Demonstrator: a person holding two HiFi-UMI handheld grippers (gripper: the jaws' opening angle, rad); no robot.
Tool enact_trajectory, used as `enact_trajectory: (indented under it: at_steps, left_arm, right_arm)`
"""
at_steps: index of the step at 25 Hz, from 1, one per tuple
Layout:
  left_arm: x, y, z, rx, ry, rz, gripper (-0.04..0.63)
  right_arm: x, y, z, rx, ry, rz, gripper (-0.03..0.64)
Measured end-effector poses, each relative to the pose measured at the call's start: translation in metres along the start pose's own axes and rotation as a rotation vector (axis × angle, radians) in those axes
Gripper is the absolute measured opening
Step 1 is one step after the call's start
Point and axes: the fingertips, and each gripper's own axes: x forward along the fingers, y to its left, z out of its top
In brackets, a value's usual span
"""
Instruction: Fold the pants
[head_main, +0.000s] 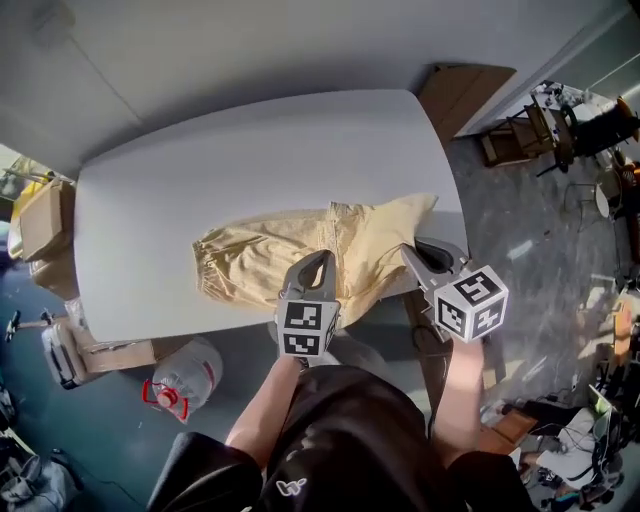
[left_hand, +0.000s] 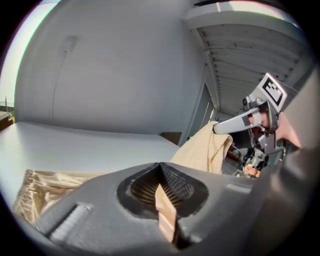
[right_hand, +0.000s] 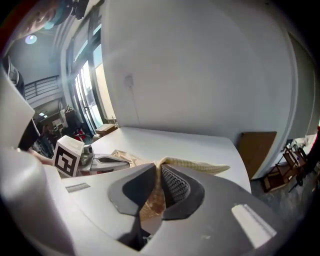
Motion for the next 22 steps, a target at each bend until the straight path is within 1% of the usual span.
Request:
enact_trajectory:
  at_steps: [3,5,8,11,15,19,21,22]
  left_arm:
    - [-0.033,0.035,0.018,-0.002,-0.055,0.079,0.005]
    - [-0.056,0.058,0.026,-0.002,-0.083,0.125,0.005]
    - [-0.088,0.091,0.031,0.0,-0.105,0.192,0.005]
    - [-0.124,0.128,0.023,-0.005,-0.109,0.275,0.005]
    - [-0.172,0.172,0.004,-0.041,-0.093,0.382,0.005]
    - [-0.203,0.202,-0.024,-0.086,-0.054,0.441,0.004]
    - [-0.211,0.213,-0.039,-0.108,-0.034,0.459,0.005]
    - [-0.214,0.217,-0.047,-0.119,-0.025,0.465,0.005]
  right_arm:
    - [0.026,0.044,0.029,-0.094,-0.01,0.071,0.038]
    - [0.046,0.075,0.041,-0.139,-0.001,0.112,0.038]
    - [0.081,0.121,0.049,-0.204,0.037,0.161,0.038]
    - [0.122,0.171,0.047,-0.257,0.087,0.219,0.038]
    - [0.172,0.243,0.028,-0.349,0.177,0.313,0.038]
    - [0.217,0.302,-0.009,-0.442,0.282,0.386,0.04]
    - [0.237,0.323,-0.032,-0.445,0.319,0.428,0.04]
    - [0.245,0.33,-0.045,-0.429,0.337,0.447,0.041]
